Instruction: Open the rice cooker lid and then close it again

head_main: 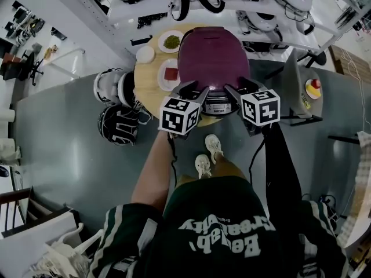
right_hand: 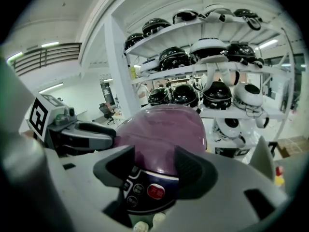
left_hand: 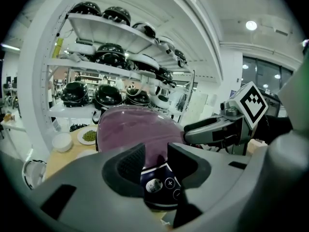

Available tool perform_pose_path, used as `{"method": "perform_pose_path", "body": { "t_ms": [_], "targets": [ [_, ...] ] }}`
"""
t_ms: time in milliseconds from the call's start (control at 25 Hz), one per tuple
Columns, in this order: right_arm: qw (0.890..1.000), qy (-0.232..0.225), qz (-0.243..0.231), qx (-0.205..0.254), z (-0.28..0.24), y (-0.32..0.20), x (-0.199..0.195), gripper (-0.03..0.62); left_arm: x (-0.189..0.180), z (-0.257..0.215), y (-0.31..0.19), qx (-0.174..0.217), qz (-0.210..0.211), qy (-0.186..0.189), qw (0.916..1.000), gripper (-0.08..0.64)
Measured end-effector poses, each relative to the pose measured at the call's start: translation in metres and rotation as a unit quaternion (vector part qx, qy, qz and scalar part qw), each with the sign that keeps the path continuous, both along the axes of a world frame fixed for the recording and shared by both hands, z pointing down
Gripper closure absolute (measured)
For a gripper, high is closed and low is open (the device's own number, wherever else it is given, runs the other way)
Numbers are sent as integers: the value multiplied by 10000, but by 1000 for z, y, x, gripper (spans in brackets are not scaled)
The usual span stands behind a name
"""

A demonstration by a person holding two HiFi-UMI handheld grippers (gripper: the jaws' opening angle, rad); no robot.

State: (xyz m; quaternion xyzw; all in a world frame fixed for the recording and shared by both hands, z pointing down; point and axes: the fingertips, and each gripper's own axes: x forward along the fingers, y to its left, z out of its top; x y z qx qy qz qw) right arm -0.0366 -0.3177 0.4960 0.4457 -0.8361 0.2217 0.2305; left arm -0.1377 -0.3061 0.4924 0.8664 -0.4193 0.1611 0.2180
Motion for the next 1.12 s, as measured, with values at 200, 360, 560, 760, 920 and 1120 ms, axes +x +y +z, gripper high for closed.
{"method": "perform_pose_path", "body": {
  "t_ms": [200,360,560,760,920,1120],
  "targets": [
    [9990,292,-235,-249,3,1,-2,319,-2,1,-2,-143,-73,23,9999,433],
    [9982,442,-252,-320,4,0,-2,324,-1,2,-3,-235,-155,-20,9996,434],
    [9978,554,-199,-294,4,-1,-2,328,1,1,-3,-257,-150,-48,9995,434],
    [9988,433,-48,-210,3,-2,0,348,0,1,-3,-214,-218,-54,9995,433],
    [9992,393,125,8,4,-1,2,370,-1,2,0,-208,-242,28,9995,426],
    [9957,556,64,737,-4,2,3,383,-3,2,8,7,-135,37,9999,423]
  ]
}}
